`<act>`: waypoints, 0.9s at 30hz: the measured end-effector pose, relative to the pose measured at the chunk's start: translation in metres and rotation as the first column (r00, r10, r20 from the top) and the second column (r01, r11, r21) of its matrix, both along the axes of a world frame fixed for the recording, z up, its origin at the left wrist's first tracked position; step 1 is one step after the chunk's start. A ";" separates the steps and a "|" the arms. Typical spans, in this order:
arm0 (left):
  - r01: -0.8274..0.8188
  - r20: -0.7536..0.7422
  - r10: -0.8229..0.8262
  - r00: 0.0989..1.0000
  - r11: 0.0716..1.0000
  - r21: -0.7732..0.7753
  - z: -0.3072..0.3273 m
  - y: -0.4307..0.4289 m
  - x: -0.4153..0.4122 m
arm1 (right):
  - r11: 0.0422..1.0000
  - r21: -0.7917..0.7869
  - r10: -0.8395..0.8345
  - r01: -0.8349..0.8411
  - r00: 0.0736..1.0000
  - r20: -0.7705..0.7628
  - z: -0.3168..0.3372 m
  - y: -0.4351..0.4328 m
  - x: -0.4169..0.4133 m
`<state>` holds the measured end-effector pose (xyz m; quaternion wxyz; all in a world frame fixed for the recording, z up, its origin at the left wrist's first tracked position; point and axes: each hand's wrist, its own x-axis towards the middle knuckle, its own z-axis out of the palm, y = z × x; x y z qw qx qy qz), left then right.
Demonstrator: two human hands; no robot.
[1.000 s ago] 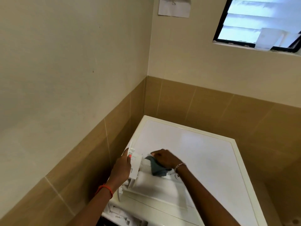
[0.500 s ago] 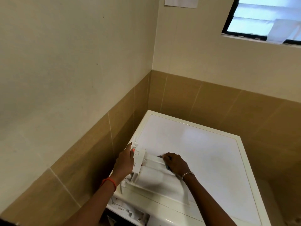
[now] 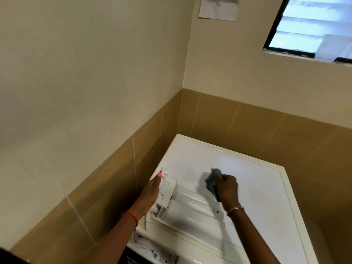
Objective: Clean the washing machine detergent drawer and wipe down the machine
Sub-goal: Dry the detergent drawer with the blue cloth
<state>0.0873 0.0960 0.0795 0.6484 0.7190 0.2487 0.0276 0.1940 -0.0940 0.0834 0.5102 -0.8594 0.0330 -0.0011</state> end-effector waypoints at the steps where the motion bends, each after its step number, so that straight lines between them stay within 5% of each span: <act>1: -0.008 0.004 0.008 1.000 1.000 -0.010 0.002 0.000 -0.001 | 0.998 0.041 0.052 -0.053 0.998 0.037 0.006 0.015 -0.011; 6: 0.007 0.014 -0.006 1.000 0.998 -0.059 -0.002 0.004 -0.002 | 0.901 -0.009 0.432 -0.434 0.895 0.109 0.001 0.088 -0.067; 13: -0.009 -0.028 0.006 1.000 0.995 -0.101 -0.006 0.004 0.004 | 0.827 -0.363 0.502 -0.429 0.854 0.136 -0.039 0.121 -0.077; 27: -0.094 0.018 0.098 0.995 0.983 -0.159 -0.010 -0.001 0.007 | 0.720 -0.282 0.675 -0.634 0.735 0.070 -0.045 0.094 -0.105</act>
